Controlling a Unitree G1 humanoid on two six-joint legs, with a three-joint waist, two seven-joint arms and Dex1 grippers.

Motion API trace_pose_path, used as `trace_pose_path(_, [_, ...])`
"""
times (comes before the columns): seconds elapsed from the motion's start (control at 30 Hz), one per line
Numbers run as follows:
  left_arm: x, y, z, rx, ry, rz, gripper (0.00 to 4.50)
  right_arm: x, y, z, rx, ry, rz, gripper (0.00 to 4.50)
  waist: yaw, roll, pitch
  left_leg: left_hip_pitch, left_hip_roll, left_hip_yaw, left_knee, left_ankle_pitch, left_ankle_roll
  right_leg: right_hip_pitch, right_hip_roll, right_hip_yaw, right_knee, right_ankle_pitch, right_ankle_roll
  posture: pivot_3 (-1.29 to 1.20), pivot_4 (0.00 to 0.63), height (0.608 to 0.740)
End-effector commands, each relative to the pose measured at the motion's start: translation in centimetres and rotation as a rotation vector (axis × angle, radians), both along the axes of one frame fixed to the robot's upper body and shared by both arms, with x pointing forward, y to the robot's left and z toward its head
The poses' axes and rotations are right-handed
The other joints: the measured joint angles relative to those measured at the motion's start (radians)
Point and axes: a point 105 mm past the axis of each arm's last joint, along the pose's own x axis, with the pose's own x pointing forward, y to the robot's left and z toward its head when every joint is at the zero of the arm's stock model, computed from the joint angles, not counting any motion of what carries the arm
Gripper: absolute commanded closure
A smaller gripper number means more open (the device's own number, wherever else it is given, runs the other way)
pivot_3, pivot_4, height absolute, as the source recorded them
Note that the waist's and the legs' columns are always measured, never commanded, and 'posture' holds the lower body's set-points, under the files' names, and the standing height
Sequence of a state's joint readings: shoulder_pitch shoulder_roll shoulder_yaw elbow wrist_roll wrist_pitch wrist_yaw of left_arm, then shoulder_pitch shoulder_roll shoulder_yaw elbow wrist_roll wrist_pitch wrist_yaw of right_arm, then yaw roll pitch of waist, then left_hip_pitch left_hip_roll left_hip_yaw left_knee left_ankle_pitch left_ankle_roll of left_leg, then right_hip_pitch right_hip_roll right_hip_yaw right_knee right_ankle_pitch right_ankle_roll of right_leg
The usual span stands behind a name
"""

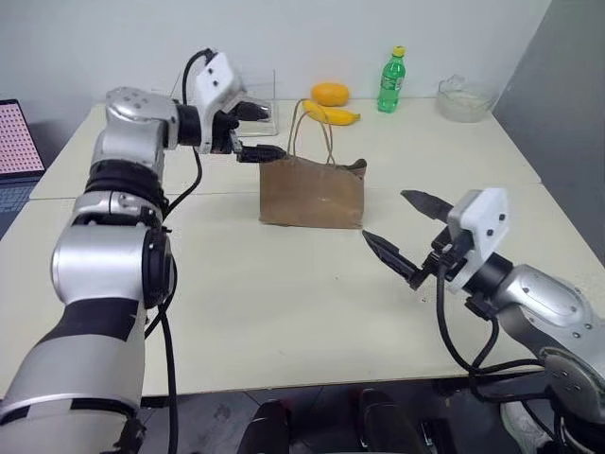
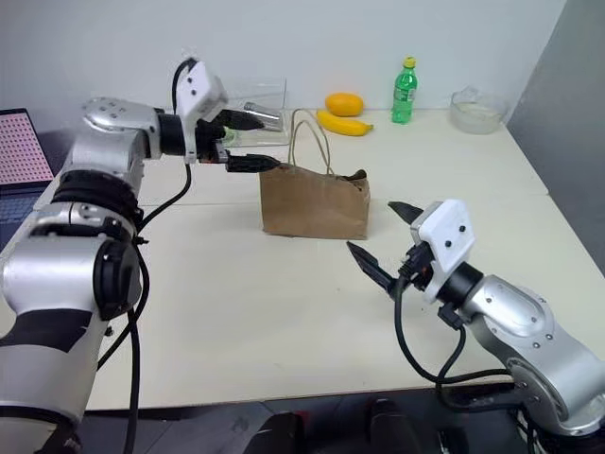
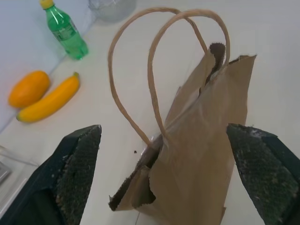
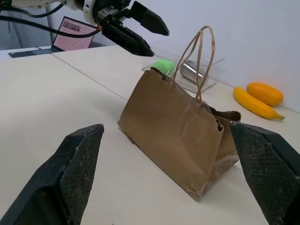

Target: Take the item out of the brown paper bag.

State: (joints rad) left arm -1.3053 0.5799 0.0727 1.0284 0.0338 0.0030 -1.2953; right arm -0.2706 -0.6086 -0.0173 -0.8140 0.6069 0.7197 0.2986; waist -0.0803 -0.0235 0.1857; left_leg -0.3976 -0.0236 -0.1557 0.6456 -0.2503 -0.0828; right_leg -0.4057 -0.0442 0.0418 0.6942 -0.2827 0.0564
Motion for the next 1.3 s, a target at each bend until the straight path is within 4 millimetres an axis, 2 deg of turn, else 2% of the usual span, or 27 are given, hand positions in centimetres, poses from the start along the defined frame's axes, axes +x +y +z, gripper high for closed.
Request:
trace_pose_path(0.03, [-2.4,-0.2,1.1,-0.177,-0.056,-0.016,0.03,0.7,0.3,1.3,0.009,-0.058,0.016,0.00,-0.002,0.000,0.000,0.000,0.000,-0.001,0.000,0.000,0.000,0.000,0.000,-0.001,0.000,0.000,0.000,0.00,0.150,0.740])
trace_pose_path(0.17, [-7.4,-1.2,-2.2,-0.313,-0.015,0.008,0.03,3.2,0.2,2.9,0.012,-0.095,0.011,0.00,-0.010,0.001,0.000,0.001,0.002,0.001,0.000,0.000,0.000,0.000,0.000,0.002,0.001,0.000,0.000,0.00,0.150,0.740])
trace_pose_path(0.27, [-10.4,-1.7,-3.6,-0.378,-0.046,0.057,0.00,5.4,0.3,4.2,-0.004,-0.128,0.004,0.60,-0.005,0.001,0.000,0.001,0.002,0.000,0.000,0.000,0.000,-0.001,0.001,0.002,0.002,0.000,-0.001,0.00,0.150,0.740])
trace_pose_path(0.43, [-13.9,-2.2,-5.1,-0.424,-0.053,0.111,0.00,8.8,0.8,5.8,-0.068,-0.168,0.008,2.44,0.004,0.001,-0.001,0.004,0.001,0.002,0.000,0.000,0.000,0.002,0.000,0.003,0.002,0.000,-0.001,0.00,0.150,0.740])
trace_pose_path(0.53, [-15.1,-1.8,-5.6,-0.434,-0.101,0.178,0.00,12.2,1.7,6.4,-0.164,-0.196,0.007,3.53,0.004,0.001,-0.001,0.005,0.001,0.005,0.000,0.000,0.000,0.001,0.000,0.005,0.002,0.000,-0.001,0.00,0.150,0.740])
trace_pose_path(0.6, [-15.7,-1.9,-5.7,-0.446,-0.119,0.188,0.00,14.7,2.0,5.9,-0.259,-0.192,-0.012,4.34,0.001,0.001,-0.001,0.006,0.001,0.005,0.000,0.000,0.000,0.001,0.000,0.005,0.002,0.001,-0.001,0.00,0.150,0.740])
trace_pose_path(0.63, [-16.0,-2.2,-6.0,-0.443,-0.119,0.177,0.00,15.9,2.2,5.6,-0.306,-0.189,-0.021,4.49,0.000,0.001,-0.001,0.006,0.002,0.005,-0.001,0.000,0.000,0.001,0.001,0.005,0.002,0.001,-0.001,0.00,0.150,0.740])
trace_pose_path(0.7, [-16.3,-2.5,-6.6,-0.440,-0.102,0.170,0.00,17.8,2.7,5.1,-0.356,-0.176,-0.046,4.49,-0.002,0.001,-0.001,0.007,0.002,0.006,-0.001,0.000,0.000,0.001,0.001,0.005,0.002,0.001,-0.002,0.00,0.150,0.740])
trace_pose_path(0.8, [-16.7,-2.8,-7.4,-0.423,-0.086,0.156,0.00,19.7,3.5,4.0,-0.447,-0.168,-0.083,4.49,-0.004,0.001,-0.001,0.007,0.002,0.007,-0.002,0.000,0.000,0.001,0.001,0.006,0.002,0.001,-0.002,0.00,0.150,0.740])
trace_pose_path(0.93, [-16.7,-3.0,-7.9,-0.409,-0.079,0.142,0.00,20.3,4.8,1.9,-0.545,-0.131,-0.070,4.49,-0.003,0.001,-0.001,0.006,0.002,0.008,-0.002,0.000,0.000,0.000,0.000,0.007,0.001,0.001,-0.002,0.00,0.150,0.740])
trace_pose_path(1.0, [-16.9,-3.2,-8.1,-0.393,-0.080,0.125,0.00,20.1,5.5,1.3,-0.566,-0.114,-0.025,4.49,-0.003,0.001,-0.001,0.006,0.002,0.008,-0.002,0.000,0.000,0.000,0.000,0.007,0.001,0.001,-0.002,0.00,0.150,0.740])
trace_pose_path(1.13, [-17.1,-2.6,-8.7,-0.355,-0.071,0.123,0.00,18.2,7.1,0.7,-0.587,-0.063,0.193,4.49,-0.004,0.002,0.000,0.006,0.002,0.008,-0.003,0.000,0.000,0.000,0.001,0.007,0.001,0.001,-0.002,0.00,0.150,0.740])
trace_pose_path(1.2, [-17.4,-2.5,-9.1,-0.330,-0.062,0.111,0.00,16.9,7.0,0.1,-0.615,-0.007,0.325,4.49,-0.004,0.002,0.000,0.007,0.002,0.008,-0.003,0.000,0.000,0.000,0.001,0.007,0.001,0.001,-0.002,0.00,0.150,0.740])
trace_pose_path(1.3, [-17.7,-2.3,-9.4,-0.304,-0.065,0.102,0.00,15.6,6.8,-0.4,-0.643,0.026,0.433,4.49,-0.004,0.002,0.000,0.007,0.002,0.007,-0.003,0.000,0.000,0.000,0.001,0.007,0.001,0.001,-0.002,0.00,0.150,0.740])
